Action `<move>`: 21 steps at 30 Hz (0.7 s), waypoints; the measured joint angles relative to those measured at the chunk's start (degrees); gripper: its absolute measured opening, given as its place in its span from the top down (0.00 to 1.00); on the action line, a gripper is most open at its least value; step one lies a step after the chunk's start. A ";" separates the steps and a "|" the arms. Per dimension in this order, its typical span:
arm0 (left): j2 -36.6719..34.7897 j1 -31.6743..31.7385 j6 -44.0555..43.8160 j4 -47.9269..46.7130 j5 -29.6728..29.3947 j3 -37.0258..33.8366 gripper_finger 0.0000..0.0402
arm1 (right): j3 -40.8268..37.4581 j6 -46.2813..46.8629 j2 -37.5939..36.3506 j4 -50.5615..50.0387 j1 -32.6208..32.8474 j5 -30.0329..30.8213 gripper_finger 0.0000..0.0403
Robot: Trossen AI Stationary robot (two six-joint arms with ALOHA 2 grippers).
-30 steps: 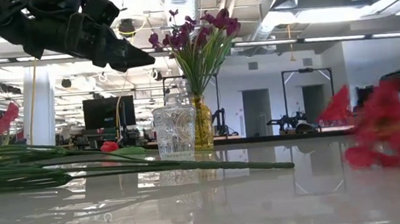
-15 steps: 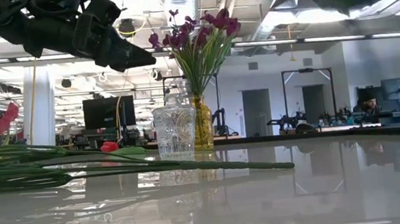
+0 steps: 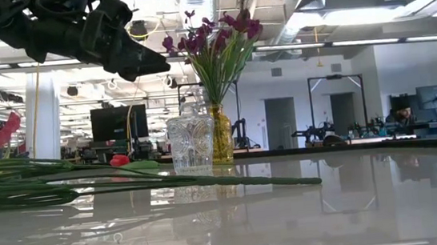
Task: Sort flowers into vase by color
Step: Put the right red flowers into the transparent vase
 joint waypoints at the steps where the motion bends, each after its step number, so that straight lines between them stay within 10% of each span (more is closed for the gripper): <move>1: 0.00 0.00 -0.19 0.00 -0.21 0.00 0.55 | 0.00 0.40 0.82 2.16 -1.07 0.00 0.94; 21: 0.00 0.00 2.30 -2.35 -3.24 0.07 0.54 | 13.78 10.67 21.49 4.67 -8.49 -9.72 0.94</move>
